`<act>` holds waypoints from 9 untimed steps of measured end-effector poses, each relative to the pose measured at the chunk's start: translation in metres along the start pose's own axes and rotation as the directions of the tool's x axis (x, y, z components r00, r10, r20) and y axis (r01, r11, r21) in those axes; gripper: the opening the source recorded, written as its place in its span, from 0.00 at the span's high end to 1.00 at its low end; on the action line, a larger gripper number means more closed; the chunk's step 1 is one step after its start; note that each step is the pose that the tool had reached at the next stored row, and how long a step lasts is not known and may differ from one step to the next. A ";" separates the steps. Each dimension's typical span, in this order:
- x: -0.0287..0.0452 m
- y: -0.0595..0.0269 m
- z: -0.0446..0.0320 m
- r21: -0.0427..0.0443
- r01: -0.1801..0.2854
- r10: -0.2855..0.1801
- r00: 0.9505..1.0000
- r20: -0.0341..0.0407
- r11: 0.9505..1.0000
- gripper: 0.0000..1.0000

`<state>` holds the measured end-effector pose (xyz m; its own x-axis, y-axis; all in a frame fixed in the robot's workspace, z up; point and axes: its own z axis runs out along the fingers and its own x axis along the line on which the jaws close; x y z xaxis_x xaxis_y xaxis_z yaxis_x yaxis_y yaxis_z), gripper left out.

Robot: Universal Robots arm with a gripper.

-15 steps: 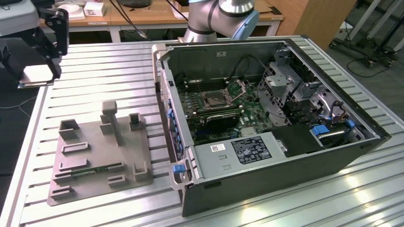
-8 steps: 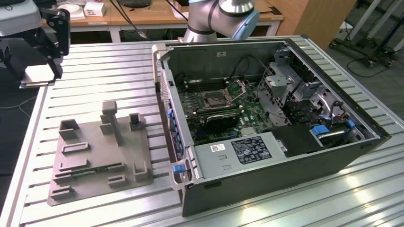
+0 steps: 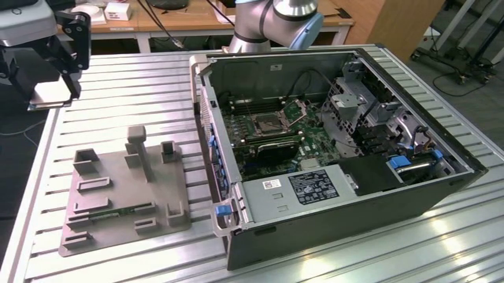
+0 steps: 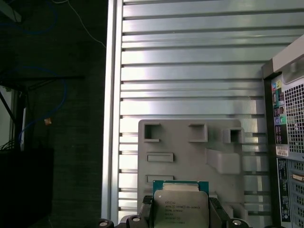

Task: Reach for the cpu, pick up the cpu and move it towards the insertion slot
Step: 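Pick up the cpu and move it towards the insertion slot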

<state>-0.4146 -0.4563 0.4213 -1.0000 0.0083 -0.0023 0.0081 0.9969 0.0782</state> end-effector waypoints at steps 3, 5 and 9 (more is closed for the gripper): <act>-0.0011 0.0000 0.0004 0.000 0.000 0.000 1.000 0.000 1.000 0.46; -0.0015 0.0000 0.0005 0.000 0.000 0.000 1.000 0.000 1.000 0.46; -0.0028 0.0000 0.0006 0.000 0.000 0.000 1.000 0.000 1.000 0.46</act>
<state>-0.4118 -0.4564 0.4208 -1.0000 0.0081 -0.0022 0.0080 0.9969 0.0780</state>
